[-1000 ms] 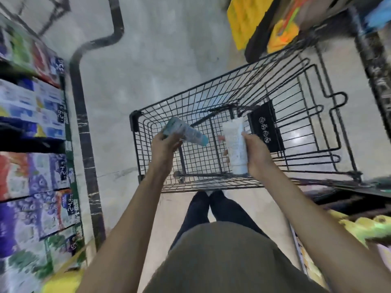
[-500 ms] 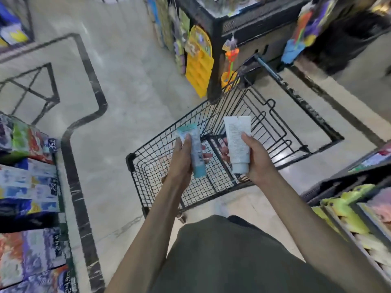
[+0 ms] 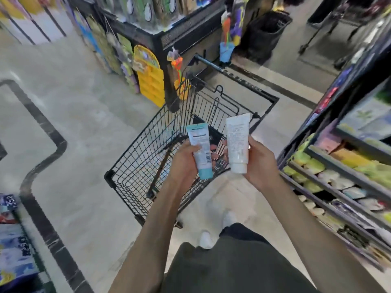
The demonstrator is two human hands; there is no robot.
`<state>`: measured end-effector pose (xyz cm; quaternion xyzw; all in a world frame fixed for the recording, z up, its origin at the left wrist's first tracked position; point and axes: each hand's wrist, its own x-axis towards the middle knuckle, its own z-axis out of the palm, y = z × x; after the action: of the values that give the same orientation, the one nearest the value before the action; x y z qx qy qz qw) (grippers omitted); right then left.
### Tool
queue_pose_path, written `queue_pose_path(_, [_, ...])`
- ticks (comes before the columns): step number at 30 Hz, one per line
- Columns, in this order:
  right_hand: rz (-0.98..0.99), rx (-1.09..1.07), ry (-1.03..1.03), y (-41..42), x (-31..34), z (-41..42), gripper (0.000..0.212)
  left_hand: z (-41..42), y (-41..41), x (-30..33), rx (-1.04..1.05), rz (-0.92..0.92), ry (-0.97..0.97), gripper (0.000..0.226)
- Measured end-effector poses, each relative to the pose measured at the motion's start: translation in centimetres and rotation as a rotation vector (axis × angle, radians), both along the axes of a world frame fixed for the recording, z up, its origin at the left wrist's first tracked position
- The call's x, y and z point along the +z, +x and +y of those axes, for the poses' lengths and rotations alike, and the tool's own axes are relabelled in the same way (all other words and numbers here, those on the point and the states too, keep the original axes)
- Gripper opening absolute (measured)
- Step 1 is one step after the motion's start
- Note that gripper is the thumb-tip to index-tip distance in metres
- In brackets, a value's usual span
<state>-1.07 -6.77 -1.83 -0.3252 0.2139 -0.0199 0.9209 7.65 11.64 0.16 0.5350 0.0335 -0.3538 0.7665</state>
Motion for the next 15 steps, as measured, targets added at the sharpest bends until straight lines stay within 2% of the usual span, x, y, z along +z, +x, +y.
queue_pose_path(2, [-0.019,-0.054,-0.035,-2.3,0.7,-0.3,0.044,-1.0,-0.9,-0.2,-0.067,-0.01,-0.014,0.04])
queue_pose_path(3, [-0.033,-0.088,-0.069,-3.3,1.0,-0.5,0.047,-1.7,-1.4,-0.2,-0.095,-0.007,-0.02,0.042])
queue_pose_path(8, [-0.009,-0.241,-0.268,-8.2,2.2,-2.4,0.035,-5.8,-4.6,0.8,-0.205,-0.002,-0.101,0.036])
queue_pose_path(15, [0.025,-0.459,-0.156,-17.1,2.6,-6.7,0.043,-12.4,-11.2,0.3,-0.396,-0.005,-0.095,0.041])
